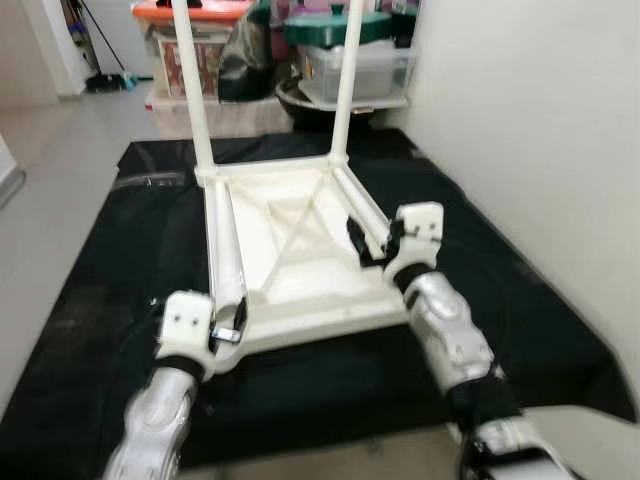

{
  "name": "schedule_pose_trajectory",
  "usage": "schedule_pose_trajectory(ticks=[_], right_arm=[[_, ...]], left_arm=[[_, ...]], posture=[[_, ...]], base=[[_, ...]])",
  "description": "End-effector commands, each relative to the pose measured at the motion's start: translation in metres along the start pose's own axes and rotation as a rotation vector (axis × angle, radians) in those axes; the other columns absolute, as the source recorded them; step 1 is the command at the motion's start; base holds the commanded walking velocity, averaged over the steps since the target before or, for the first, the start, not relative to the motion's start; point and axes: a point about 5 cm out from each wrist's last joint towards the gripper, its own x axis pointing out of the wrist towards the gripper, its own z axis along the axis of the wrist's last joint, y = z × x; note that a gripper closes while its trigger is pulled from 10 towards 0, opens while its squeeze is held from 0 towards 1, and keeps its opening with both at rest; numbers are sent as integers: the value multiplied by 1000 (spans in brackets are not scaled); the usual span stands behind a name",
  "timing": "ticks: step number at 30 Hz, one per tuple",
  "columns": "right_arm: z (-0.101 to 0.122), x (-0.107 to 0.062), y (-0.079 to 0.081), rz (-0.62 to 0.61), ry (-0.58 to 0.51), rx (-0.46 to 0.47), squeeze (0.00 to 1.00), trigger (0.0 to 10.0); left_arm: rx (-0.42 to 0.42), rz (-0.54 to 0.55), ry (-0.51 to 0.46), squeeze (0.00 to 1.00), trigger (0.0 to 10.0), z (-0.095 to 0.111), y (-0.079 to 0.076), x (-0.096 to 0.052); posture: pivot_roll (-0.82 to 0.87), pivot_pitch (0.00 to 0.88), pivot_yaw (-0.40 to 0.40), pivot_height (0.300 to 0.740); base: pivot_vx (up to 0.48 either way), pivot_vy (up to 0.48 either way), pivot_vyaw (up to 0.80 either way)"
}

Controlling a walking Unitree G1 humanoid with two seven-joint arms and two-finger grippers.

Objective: Building children table

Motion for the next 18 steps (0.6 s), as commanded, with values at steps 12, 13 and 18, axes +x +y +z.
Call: schedule_pose_trajectory(ticks=[12,13,18], right_arm=[[-2,-4,-3,-29,40,-124,0,10000],[-2,-4,-3,-33,38,-91,0,10000],[-3,-5,-1,-21,52,-142,0,10000]], left_arm=[[-16,21,-2,0,10000,1,-2,3],[-18,22,-3,0,10000,1,-2,3],[-22,24,-4,0,10000,1,-3,4]], posture=[[65,0,-59,740],[62,0,-56,740],[56,0,-50,740]], base=[[0,-37,267],[0,0,0],[0,0,320]])
